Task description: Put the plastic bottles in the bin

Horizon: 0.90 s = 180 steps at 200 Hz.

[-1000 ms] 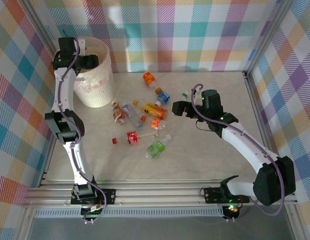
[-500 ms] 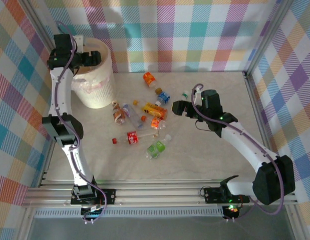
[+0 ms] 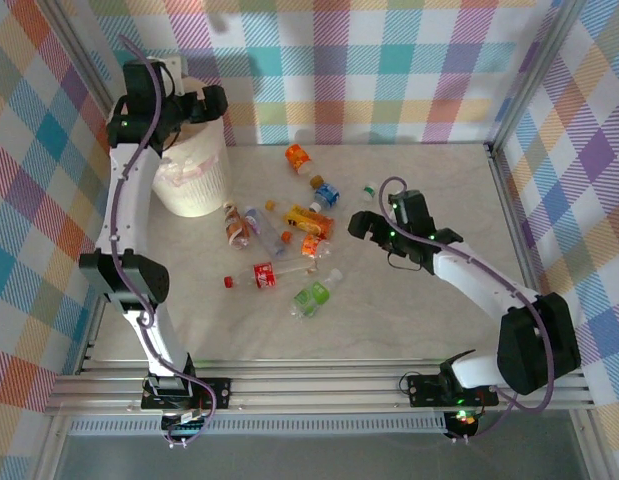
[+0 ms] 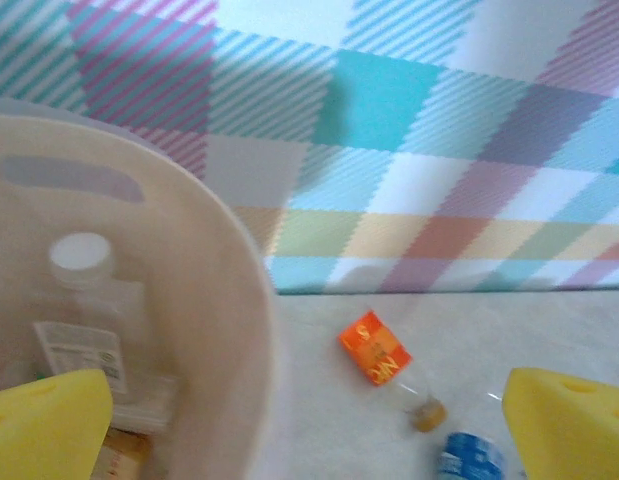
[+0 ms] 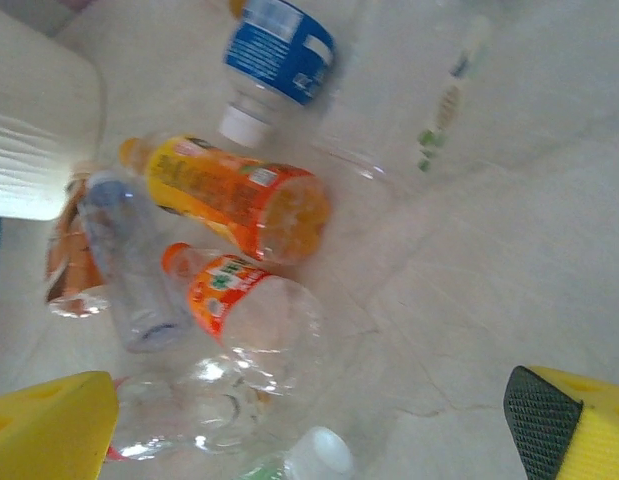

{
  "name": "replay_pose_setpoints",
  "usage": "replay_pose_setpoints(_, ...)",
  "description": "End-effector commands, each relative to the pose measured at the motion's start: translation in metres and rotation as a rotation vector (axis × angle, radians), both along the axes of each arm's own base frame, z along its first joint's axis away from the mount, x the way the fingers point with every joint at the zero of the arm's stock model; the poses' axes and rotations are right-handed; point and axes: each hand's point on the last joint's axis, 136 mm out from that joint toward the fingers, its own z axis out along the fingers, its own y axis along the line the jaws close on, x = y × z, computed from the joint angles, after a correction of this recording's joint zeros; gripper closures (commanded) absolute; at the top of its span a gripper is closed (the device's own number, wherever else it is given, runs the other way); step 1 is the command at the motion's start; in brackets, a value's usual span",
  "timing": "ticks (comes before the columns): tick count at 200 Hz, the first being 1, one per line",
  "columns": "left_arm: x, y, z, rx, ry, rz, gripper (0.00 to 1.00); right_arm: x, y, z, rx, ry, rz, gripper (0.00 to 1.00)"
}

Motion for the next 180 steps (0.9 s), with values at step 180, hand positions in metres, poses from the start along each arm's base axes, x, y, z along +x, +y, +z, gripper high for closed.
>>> replay_pose_setpoints(180,-0.198,-0.028,-0.029,-0.339,0.049,-0.028,0.00,0.108,0.019,-0.084,-0.273,0.189,-0.162,0.00)
